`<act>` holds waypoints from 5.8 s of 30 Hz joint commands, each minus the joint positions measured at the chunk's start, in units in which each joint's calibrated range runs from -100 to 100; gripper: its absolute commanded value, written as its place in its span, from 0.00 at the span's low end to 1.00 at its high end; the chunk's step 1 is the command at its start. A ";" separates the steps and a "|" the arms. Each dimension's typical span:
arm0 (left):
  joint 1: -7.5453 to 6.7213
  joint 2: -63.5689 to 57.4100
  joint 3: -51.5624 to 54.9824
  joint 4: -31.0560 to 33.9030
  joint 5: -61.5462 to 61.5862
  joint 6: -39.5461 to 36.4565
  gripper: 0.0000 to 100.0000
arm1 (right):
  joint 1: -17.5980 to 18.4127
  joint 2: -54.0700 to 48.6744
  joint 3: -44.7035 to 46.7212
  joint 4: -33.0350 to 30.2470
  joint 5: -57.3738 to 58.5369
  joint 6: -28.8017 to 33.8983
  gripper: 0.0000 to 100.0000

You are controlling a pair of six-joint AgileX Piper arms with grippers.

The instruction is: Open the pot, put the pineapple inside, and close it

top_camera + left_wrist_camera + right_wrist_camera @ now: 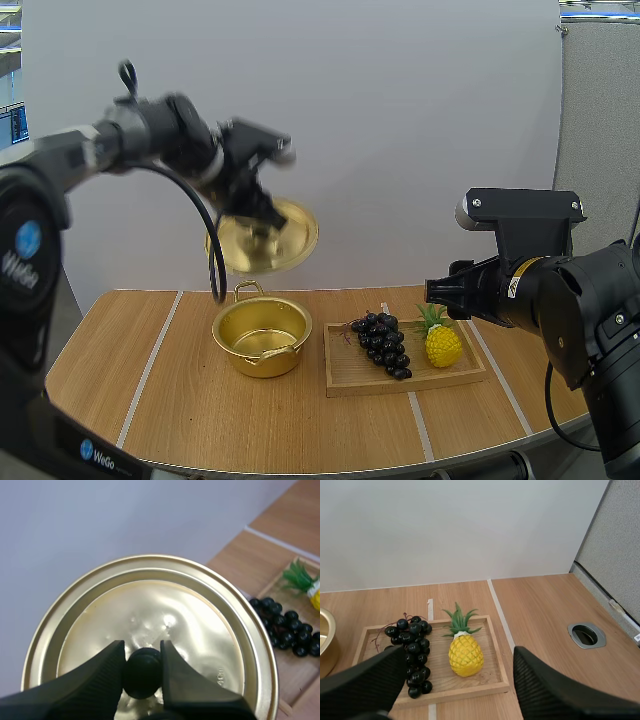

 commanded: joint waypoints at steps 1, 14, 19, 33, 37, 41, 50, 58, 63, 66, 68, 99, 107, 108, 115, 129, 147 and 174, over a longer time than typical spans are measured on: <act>-0.28 -7.25 -11.38 4.05 2.33 -4.64 0.00 | -0.29 -0.01 -0.48 -0.62 -0.40 -0.39 1.00; -0.28 -11.12 -41.25 19.77 2.33 -16.60 0.00 | -0.29 -0.01 -0.48 -0.51 -1.12 -0.39 1.00; -0.28 -11.12 -47.56 19.90 1.54 -18.58 0.00 | -0.29 -0.01 -0.48 -0.51 -1.12 -0.39 1.00; -0.28 -11.12 -49.39 19.90 -3.05 -18.69 0.00 | -0.29 3.75 -0.75 -2.41 -1.10 -0.39 1.00; -0.28 -11.12 -49.39 19.90 -3.05 -18.69 0.00 | -0.29 9.41 -3.72 -2.41 -1.10 -0.17 1.00; -0.28 -11.12 -49.39 19.90 -3.57 -18.69 0.00 | -0.29 16.35 -8.28 -2.41 -1.10 0.84 1.00; -0.28 -11.12 -49.39 19.90 -3.57 -18.69 0.00 | -0.29 27.78 -10.63 -2.68 -1.44 -0.03 1.00; -0.28 -11.12 -49.39 19.90 -3.57 -18.69 0.00 | -0.29 33.43 -10.50 -3.10 -5.98 -1.70 1.00; -0.28 -11.12 -49.39 19.90 -3.57 -18.69 0.00 | -0.98 36.52 -10.35 -3.10 -8.64 -1.70 1.00; -0.28 -11.12 -49.39 19.90 -3.57 -18.69 0.00 | -2.48 38.27 -10.08 -3.10 -10.45 -2.55 1.00; -0.28 -11.12 -49.39 19.90 -3.57 -18.69 0.00 | -3.59 39.34 -9.25 -2.72 -13.47 -3.73 1.00; -0.28 -11.12 -49.39 19.90 -3.57 -18.69 0.00 | -4.77 62.71 -7.11 1.48 -34.10 -7.26 1.00; -0.28 -11.12 -49.39 19.90 -3.57 -18.69 0.00 | -4.77 65.97 -7.11 0.85 -37.02 -7.26 1.00; -0.28 -11.12 -49.39 19.90 -3.57 -18.69 0.00 | -4.77 66.35 -7.11 0.85 -37.45 -7.26 1.00; -0.28 -11.12 -49.39 19.90 -3.57 -18.69 0.00 | -4.77 69.73 -7.11 0.85 -39.90 -7.26 1.00; -0.28 -11.12 -49.39 19.90 -3.57 -18.69 0.00 | -4.90 73.75 -7.11 1.07 -43.93 -7.26 0.19; -0.28 -11.12 -49.39 19.90 -3.57 -18.69 0.00 | 1.72 51.96 -14.96 2.10 -28.65 -8.26 0.00; -0.28 -11.12 -49.39 19.90 -3.57 -18.69 0.00 | 23.78 66.51 -32.84 10.55 -18.72 -7.22 0.00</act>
